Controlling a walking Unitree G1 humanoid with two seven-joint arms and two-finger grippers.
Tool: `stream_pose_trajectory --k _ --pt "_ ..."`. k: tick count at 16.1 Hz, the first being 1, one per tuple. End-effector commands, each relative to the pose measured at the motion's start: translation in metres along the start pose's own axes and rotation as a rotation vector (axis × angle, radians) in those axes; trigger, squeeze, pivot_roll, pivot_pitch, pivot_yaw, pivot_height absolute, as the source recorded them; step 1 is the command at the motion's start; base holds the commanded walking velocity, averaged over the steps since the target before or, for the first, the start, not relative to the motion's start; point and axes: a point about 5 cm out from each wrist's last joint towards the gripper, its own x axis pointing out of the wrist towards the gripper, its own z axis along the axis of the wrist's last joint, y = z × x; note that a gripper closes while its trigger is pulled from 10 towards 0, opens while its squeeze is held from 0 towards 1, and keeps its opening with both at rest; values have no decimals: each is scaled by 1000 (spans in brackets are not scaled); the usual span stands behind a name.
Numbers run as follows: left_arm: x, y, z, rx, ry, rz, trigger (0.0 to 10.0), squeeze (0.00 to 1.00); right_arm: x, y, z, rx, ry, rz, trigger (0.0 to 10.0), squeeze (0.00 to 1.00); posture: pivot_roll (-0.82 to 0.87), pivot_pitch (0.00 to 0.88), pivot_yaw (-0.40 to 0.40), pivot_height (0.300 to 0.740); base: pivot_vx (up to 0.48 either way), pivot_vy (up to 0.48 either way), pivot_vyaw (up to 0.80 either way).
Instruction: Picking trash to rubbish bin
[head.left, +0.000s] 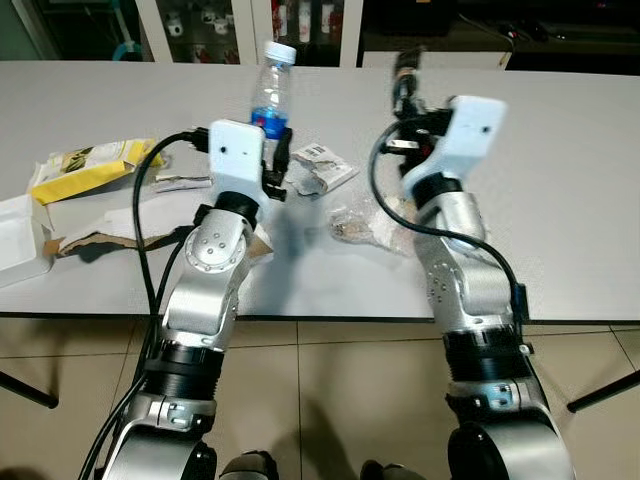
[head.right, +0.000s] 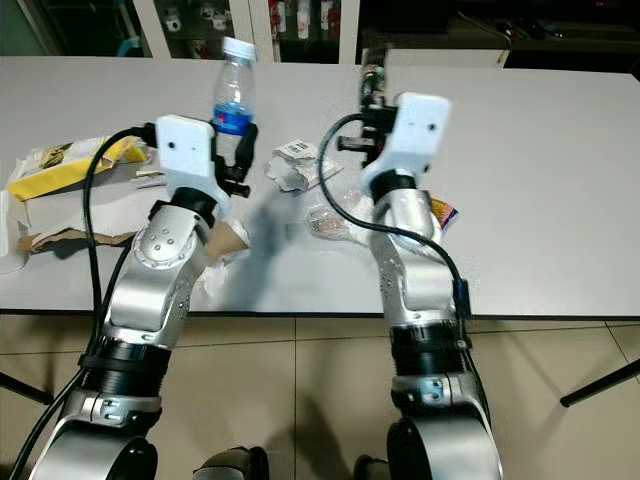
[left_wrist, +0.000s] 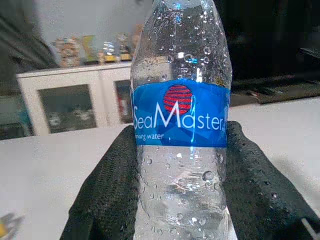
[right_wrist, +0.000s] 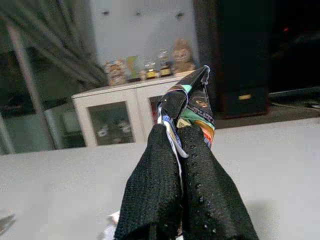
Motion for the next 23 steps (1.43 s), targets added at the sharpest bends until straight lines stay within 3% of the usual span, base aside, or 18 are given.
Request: stream_pose_trajectory --k 1,5,9,23 --pt "-2 3 3 -7 -20 27 10000 0 -3 -8 2 -5 -20 -41 10000 0 48 30 15 740 0 0 0" --pt "-14 4 -13 -9 13 44 10000 0 -18 -21 -1 -45 -34 -99 10000 0 28 9 16 740 0 0 0" --pt "-17 16 -21 23 30 85 10000 0 -32 -38 -13 -84 19 -142 10000 0 24 0 13 740 0 0 0" --pt "-27 12 -34 25 53 77 10000 0 -48 -39 -32 -96 106 -149 10000 0 19 0 3 740 0 0 0"
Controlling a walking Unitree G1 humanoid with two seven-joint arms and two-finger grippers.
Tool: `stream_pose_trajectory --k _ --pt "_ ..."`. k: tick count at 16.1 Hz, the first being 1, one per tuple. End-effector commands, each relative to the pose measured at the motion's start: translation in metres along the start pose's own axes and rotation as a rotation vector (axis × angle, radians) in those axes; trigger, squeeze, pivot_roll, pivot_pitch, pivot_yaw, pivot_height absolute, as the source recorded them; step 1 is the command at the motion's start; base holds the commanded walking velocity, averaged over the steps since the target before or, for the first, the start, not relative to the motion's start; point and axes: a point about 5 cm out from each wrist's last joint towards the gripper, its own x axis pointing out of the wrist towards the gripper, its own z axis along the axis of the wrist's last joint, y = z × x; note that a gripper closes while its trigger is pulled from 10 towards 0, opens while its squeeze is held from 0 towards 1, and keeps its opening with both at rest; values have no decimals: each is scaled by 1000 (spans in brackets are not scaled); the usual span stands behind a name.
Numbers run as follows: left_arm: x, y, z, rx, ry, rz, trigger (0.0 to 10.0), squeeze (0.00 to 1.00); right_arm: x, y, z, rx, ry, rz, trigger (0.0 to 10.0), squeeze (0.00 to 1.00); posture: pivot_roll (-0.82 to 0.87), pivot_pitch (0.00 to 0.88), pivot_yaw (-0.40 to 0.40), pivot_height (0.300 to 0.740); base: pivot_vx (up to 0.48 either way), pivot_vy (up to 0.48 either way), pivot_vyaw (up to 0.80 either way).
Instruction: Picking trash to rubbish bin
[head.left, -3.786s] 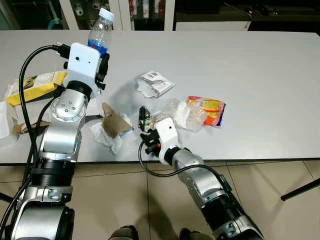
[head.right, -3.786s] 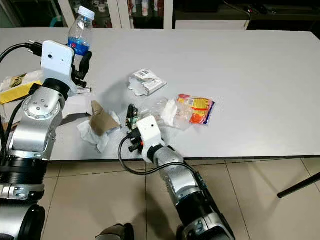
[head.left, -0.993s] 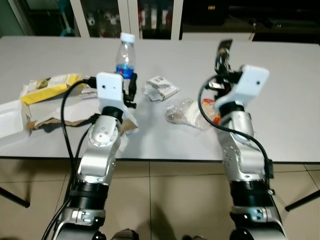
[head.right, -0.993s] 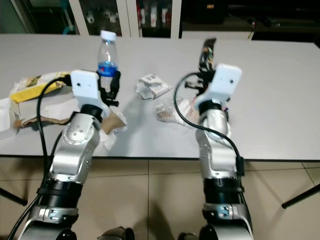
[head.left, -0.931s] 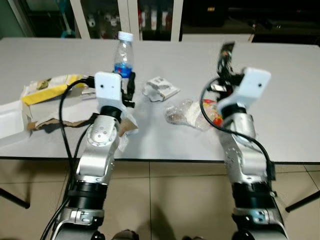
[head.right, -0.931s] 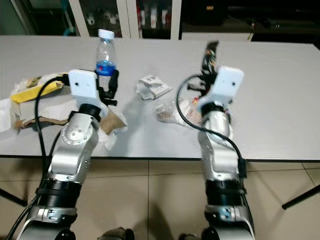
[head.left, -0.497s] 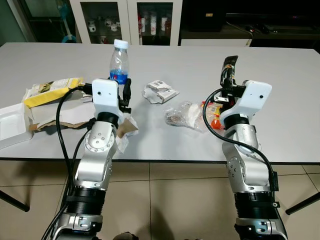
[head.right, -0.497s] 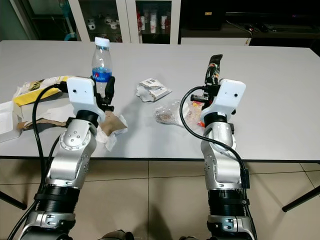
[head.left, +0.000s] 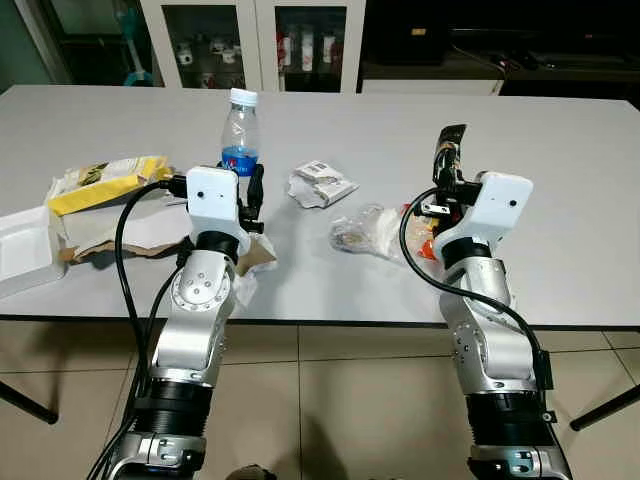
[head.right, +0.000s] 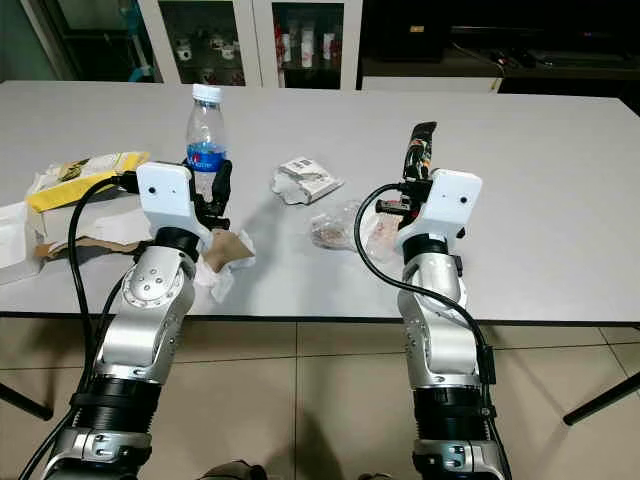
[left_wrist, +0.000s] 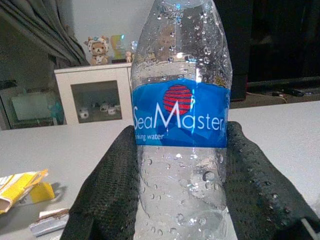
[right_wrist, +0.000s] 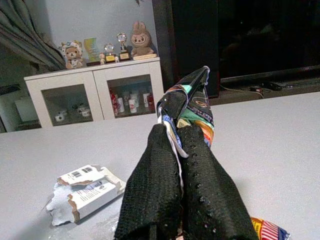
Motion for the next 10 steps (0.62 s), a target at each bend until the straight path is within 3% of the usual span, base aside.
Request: stream_pose_trajectory --k 1,3,10 --pt "1 0 -1 23 4 -10 10000 0 1 0 2 -14 2 -5 10000 0 22 1 1 740 0 0 0" --pt "0 -2 -5 61 18 -20 10000 0 0 1 0 -12 8 -8 10000 0 20 8 0 740 0 0 0" --pt "0 -6 -2 34 9 -22 10000 0 -1 2 -2 -5 25 -6 10000 0 24 30 -4 740 0 0 0"
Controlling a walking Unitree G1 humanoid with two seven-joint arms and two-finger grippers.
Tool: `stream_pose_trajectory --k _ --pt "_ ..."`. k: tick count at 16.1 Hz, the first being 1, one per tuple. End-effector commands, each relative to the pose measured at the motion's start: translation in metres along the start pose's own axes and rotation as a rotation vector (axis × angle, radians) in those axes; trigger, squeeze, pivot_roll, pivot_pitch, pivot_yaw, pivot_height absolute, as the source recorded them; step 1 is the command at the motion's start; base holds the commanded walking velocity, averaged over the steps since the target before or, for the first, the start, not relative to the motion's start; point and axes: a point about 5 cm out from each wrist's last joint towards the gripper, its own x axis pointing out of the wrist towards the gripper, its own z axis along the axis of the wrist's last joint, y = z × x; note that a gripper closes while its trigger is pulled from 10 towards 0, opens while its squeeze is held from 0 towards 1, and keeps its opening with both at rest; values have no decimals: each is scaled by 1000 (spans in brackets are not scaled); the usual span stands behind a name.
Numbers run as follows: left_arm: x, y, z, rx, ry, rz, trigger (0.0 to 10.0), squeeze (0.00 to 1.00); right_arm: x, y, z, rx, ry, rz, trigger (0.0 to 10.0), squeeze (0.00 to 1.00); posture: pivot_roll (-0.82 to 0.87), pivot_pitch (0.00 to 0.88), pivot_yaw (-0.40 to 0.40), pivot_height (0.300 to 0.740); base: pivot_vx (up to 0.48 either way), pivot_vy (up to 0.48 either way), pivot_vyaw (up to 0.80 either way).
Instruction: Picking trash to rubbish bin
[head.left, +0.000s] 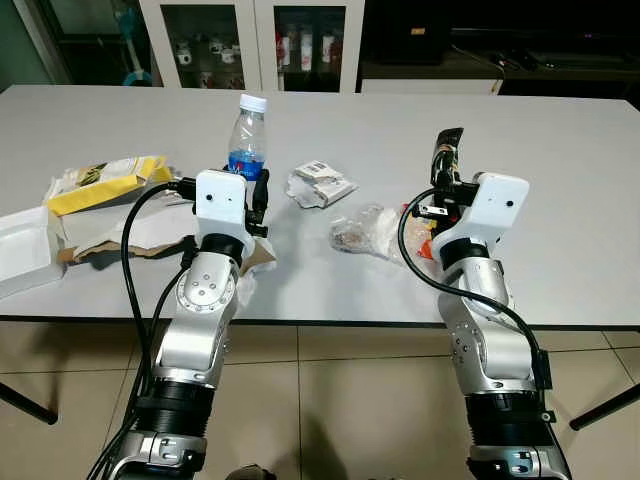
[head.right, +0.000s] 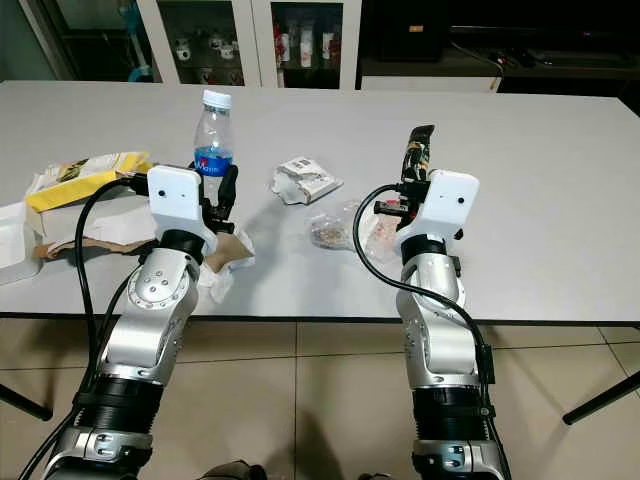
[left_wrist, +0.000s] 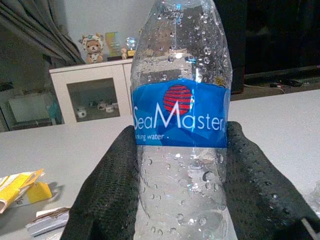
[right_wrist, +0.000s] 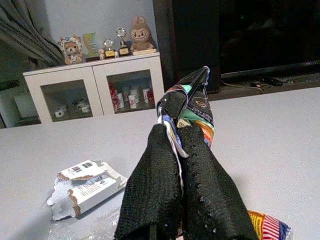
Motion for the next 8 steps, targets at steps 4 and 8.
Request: stream_pose_trajectory --k 4,8 --pt "0 -1 3 -1 -13 1 10000 0 -1 1 -2 -5 14 -1 10000 0 25 33 -6 740 0 0 0" --pt "0 -2 3 -4 -13 1 10000 0 -2 2 -3 -6 22 4 10000 0 26 41 -9 740 0 0 0"
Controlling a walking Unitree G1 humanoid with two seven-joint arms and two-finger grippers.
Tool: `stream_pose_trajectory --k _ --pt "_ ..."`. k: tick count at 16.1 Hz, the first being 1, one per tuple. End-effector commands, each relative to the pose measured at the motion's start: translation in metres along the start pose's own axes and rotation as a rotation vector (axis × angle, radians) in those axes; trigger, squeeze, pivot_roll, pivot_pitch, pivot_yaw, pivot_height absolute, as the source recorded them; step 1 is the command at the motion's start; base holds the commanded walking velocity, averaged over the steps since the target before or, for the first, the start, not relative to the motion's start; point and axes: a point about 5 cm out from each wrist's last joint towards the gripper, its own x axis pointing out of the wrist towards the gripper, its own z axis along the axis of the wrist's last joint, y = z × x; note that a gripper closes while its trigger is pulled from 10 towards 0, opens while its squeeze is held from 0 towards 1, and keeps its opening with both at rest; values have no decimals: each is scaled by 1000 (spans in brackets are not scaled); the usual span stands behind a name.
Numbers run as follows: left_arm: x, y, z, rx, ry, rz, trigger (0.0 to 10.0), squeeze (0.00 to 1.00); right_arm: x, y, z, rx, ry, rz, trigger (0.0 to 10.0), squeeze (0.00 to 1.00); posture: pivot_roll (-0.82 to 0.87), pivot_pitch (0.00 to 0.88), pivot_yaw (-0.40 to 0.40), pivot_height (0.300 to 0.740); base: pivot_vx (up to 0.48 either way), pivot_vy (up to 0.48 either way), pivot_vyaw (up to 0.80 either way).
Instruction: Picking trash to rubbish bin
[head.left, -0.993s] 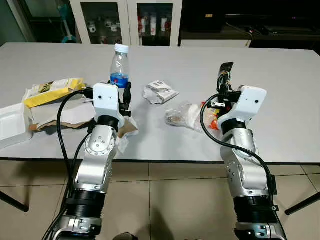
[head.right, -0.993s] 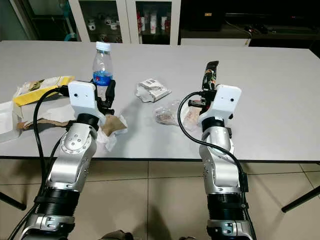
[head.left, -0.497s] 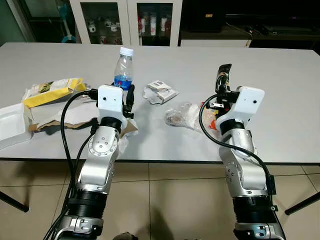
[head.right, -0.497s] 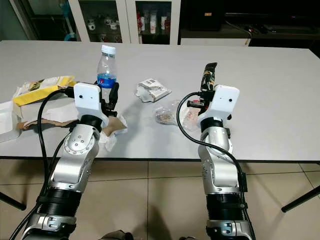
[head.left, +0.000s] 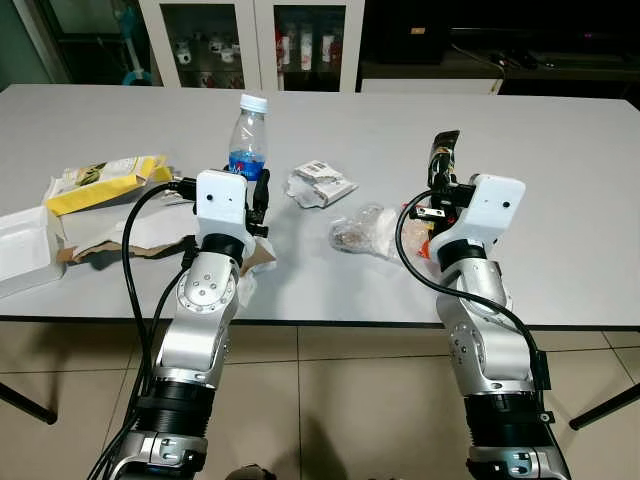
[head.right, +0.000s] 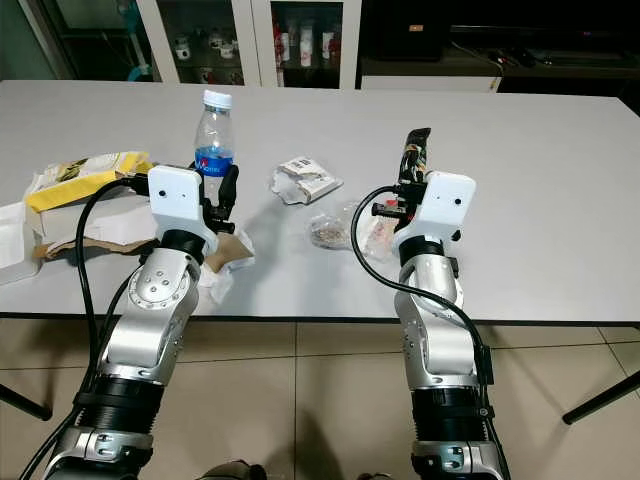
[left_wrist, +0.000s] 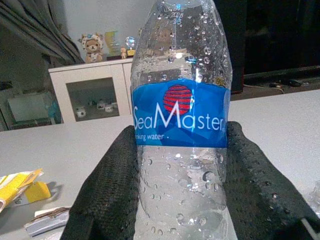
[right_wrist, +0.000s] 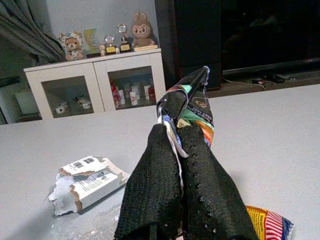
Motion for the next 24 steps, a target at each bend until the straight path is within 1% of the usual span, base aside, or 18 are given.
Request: stream_pose_trajectory --k 1,22,24 --pt "0 -1 3 -1 -12 0 10000 0 -1 0 -1 -6 11 -1 10000 0 26 41 -9 740 -285 0 0" --pt "1 -3 4 0 -13 -4 10000 0 0 1 -3 -12 30 2 10000 0 22 43 -8 740 -296 0 0" --pt "1 -3 4 -2 -11 -2 10000 0 0 1 -3 -13 32 4 10000 0 22 43 -9 740 -131 0 0"
